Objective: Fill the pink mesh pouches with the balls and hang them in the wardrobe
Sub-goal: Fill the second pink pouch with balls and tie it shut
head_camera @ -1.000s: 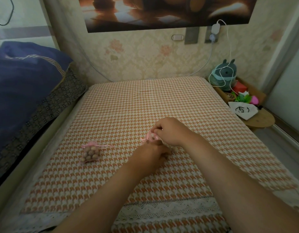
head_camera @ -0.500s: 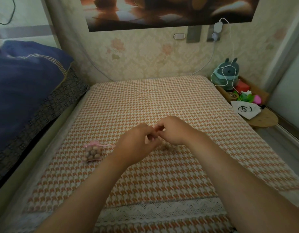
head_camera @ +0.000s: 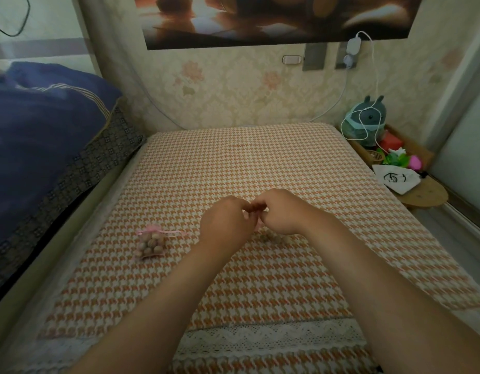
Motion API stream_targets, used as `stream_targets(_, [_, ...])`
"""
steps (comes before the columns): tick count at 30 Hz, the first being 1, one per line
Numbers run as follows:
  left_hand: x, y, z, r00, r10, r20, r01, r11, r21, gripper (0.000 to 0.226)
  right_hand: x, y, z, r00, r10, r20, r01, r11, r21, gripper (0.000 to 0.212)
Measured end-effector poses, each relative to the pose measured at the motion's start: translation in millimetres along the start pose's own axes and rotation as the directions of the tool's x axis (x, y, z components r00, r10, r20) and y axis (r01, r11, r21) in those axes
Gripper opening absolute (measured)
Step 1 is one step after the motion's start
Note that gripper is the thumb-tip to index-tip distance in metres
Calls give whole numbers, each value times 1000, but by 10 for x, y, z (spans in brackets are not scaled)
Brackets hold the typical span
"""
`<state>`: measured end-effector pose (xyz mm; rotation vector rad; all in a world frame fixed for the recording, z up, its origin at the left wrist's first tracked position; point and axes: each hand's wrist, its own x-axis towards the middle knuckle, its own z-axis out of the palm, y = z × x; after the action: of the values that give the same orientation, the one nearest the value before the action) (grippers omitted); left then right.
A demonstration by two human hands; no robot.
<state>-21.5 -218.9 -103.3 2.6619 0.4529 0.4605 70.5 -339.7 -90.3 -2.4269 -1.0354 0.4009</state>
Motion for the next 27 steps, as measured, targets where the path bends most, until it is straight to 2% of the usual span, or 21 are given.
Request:
stream_targets(5, [8,50,-95,994,-93,50,89,994,68,29,17,35,35,1000,-10,-28,10,1000,1,28])
stream_targets(9, [22,-6,-132,991,-112,69,113,994,-3,36,-13,51,15,993,-17,-113,26,997,72,18])
stream_targets(11, [21,-45,-153,991,-118,68,121,991,-48,34,-18,55,6,990,-12,-144,20,998,53,21])
stream_targets(14, [34,-132,-174,987,-156,49,160,980,-117,30,-25,76,16,997,35,-71,-39,997,-60,29])
stream_targets(17, [47,-192,-183,986,-166,30,169,973,-160,26,-54,92,58,993,100,54,-91,984,-153,19])
stream_targets(19, [54,-196,-201,984,-173,44,179,961,-211,26,-72,79,89,990,109,89,-89,974,-206,19])
stream_targets(22, [73,-188,-220,988,-142,57,151,961,-231,30,-73,57,130,991,108,81,-86,968,-237,24])
stream_targets(27, [106,-217,-216,989,-101,105,119,974,-193,30,-41,67,181,997,60,55,-42,961,-275,17])
